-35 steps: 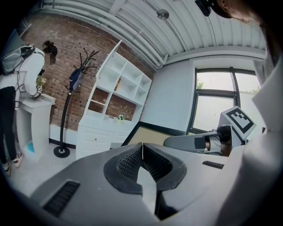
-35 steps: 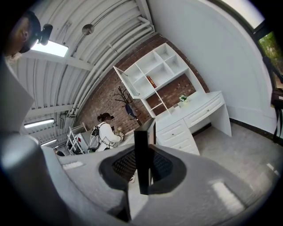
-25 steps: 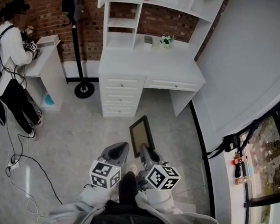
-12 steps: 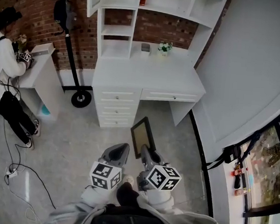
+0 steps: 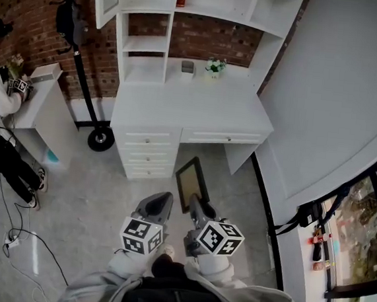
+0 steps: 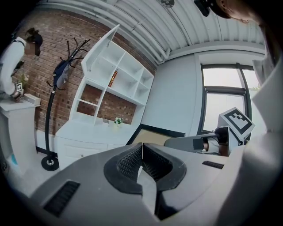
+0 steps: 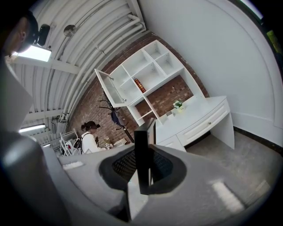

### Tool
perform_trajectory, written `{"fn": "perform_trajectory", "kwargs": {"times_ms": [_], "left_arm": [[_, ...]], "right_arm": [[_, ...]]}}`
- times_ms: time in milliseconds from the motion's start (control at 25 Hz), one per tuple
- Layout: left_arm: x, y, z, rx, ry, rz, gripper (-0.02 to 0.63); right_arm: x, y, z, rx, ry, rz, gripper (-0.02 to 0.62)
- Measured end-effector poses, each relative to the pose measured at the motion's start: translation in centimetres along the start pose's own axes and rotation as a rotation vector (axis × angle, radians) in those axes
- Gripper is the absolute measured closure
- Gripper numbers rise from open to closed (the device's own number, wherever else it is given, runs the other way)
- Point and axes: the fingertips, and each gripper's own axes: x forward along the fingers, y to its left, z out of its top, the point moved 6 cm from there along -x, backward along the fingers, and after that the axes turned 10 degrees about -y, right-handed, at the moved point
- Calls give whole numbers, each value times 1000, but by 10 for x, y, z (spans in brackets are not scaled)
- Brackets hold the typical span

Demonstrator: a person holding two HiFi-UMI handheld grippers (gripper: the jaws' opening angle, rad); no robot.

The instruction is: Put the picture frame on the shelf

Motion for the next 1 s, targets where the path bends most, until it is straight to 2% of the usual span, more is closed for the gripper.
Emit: {"fn": "perform_trajectory", "kwargs": {"times_ms": [440, 1000], "left_arm": [[59, 15, 0, 12, -20, 18, 600], [87, 19, -11, 4, -12, 11, 600]], "right_arm": [[45, -39, 22, -4, -5, 27, 550], [61, -63, 27, 4, -3, 26, 549]]}}
